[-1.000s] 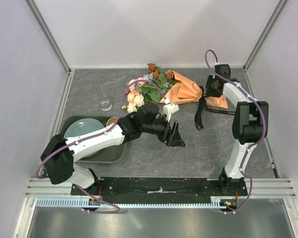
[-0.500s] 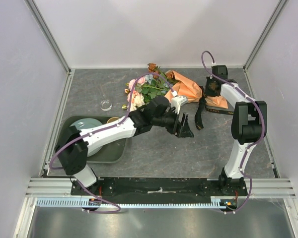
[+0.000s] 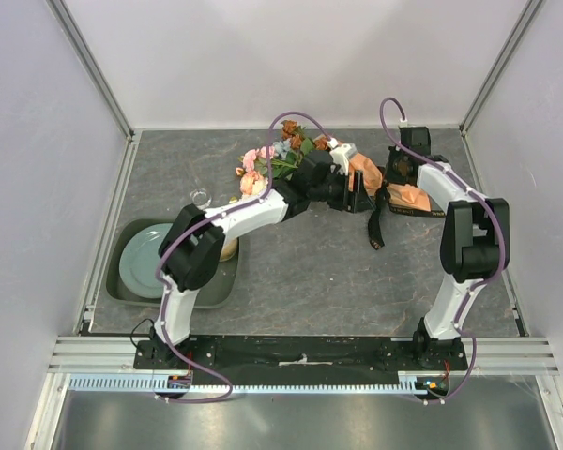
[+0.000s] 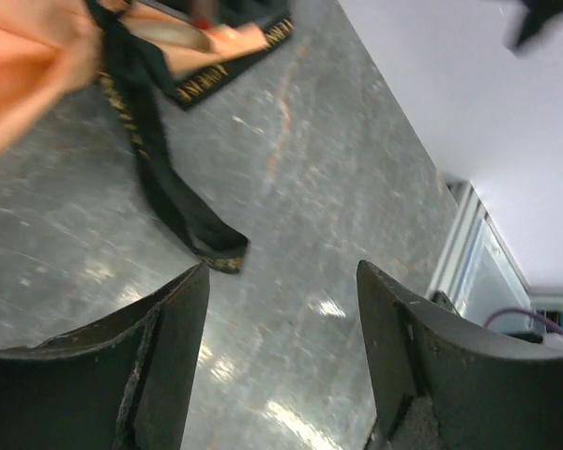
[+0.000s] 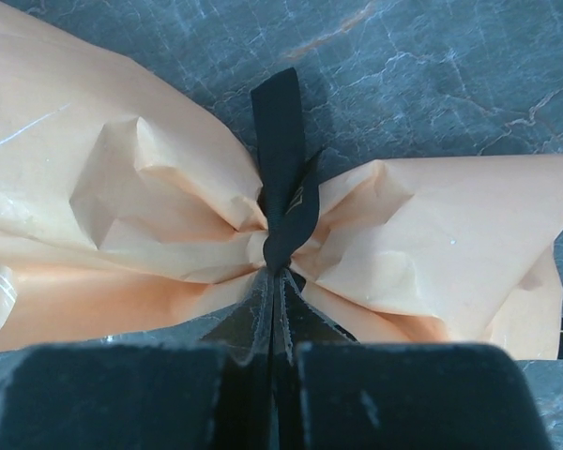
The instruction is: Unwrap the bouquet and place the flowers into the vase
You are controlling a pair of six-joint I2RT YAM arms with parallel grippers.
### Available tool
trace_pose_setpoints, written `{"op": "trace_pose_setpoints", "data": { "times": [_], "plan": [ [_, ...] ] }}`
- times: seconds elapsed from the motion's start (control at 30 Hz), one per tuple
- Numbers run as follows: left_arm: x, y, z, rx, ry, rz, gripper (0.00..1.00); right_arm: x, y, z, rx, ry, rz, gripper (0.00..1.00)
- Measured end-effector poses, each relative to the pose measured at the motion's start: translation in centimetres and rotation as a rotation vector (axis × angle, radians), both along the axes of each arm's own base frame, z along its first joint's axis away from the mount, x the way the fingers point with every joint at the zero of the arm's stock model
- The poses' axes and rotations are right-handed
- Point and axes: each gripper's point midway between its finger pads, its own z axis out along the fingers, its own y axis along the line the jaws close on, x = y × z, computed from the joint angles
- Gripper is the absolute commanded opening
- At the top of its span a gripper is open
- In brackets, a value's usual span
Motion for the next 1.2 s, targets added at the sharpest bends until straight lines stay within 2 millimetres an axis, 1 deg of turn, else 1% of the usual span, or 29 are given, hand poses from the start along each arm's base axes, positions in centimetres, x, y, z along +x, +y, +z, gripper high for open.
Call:
{"op": "trace_pose_setpoints", "data": {
  "times": [0.1, 0.17, 0.23, 0.3, 0.33, 0.37, 0.43, 0.5, 0.53, 0.57, 0.73, 0.8, 0.87, 0.9, 0.93, 0.97, 1.03, 1.07, 1.17, 1.2],
  "plan": [
    [3.4, 0.5, -1.8, -0.009, 0.04, 0.044, 0.7, -0.5, 0.5, 0.0, 0.03, -0.001, 0.011, 0.0],
    [5.0, 0.8, -2.7, -0.011, 0.055, 0.06, 0.71, -0.7, 0.9, 0.4, 0.052, -0.005, 0.015, 0.0],
    [6.0, 1.0, -3.7, -0.007, 0.071, 0.064, 0.72, -0.8, 1.3, 0.8, 0.069, -0.013, 0.022, 0.0],
    [6.2, 0.7, -3.9, -0.011, 0.075, 0.051, 0.72, -0.9, 1.8, 1.3, 0.085, -0.022, 0.032, 0.02],
    [6.1, 0.4, -4.1, -0.014, 0.079, 0.037, 0.72, -0.9, 2.0, 1.6, 0.092, -0.027, 0.034, 0.06],
    [6.0, 0.1, -4.2, -0.016, 0.082, 0.026, 0.73, -0.9, 2.1, 1.8, 0.098, -0.032, 0.037, 0.22],
    [5.4, -0.3, -4.4, -0.017, 0.089, 0.0, 0.73, -1.0, 2.4, 2.2, 0.109, -0.039, 0.035, 0.42],
    [4.9, -0.5, -4.5, -0.008, 0.092, -0.02, 0.72, -1.0, 2.3, 2.4, 0.109, -0.042, 0.025, 0.48],
    [4.7, -0.6, -4.5, -0.003, 0.092, -0.032, 0.72, -1.0, 2.1, 2.4, 0.102, -0.041, 0.016, 0.53],
    [4.8, -0.8, -4.5, 0.002, 0.088, -0.039, 0.72, -1.1, 1.9, 2.3, 0.093, -0.035, 0.004, 0.55],
    [5.3, -1.3, -5.1, 0.038, 0.058, -0.065, 0.71, -2.3, 0.0, 1.4, 0.055, 0.01, -0.077, 0.57],
    [5.4, -1.2, -5.6, 0.06, 0.054, -0.073, 0.7, -3.7, -0.7, 1.2, 0.057, 0.018, -0.107, 0.57],
    [5.7, -1.3, -6.0, 0.075, 0.05, -0.078, 0.66, -5.5, -1.2, 1.1, 0.066, 0.022, -0.126, 0.53],
    [5.9, -1.2, -6.3, 0.081, 0.05, -0.078, 0.63, -6.2, -1.3, 1.1, 0.067, 0.024, -0.127, 0.51],
    [6.1, -1.3, -6.4, 0.084, 0.05, -0.078, 0.61, -6.8, -1.3, 1.2, 0.069, 0.019, -0.127, 0.44],
    [6.3, -1.3, -6.8, 0.09, 0.053, -0.077, 0.61, -7.4, -1.3, 1.2, 0.069, 0.018, -0.126, 0.4],
    [6.8, -1.3, -7.5, 0.099, 0.064, -0.072, 0.6, -7.8, -1.3, 1.1, 0.067, 0.015, -0.118, 0.31],
    [7.1, -1.2, -7.8, 0.102, 0.069, -0.068, 0.59, -7.8, -1.2, 0.9, 0.069, 0.015, -0.114, 0.3],
    [8.0, -0.8, -9.0, 0.113, 0.083, -0.054, 0.59, -7.8, -0.9, 0.2, 0.074, 0.03, -0.098, 0.31],
    [8.2, -0.7, -9.2, 0.116, 0.088, -0.051, 0.59, -7.8, -0.7, 0.0, 0.073, 0.034, -0.092, 0.34]
  ]
}}
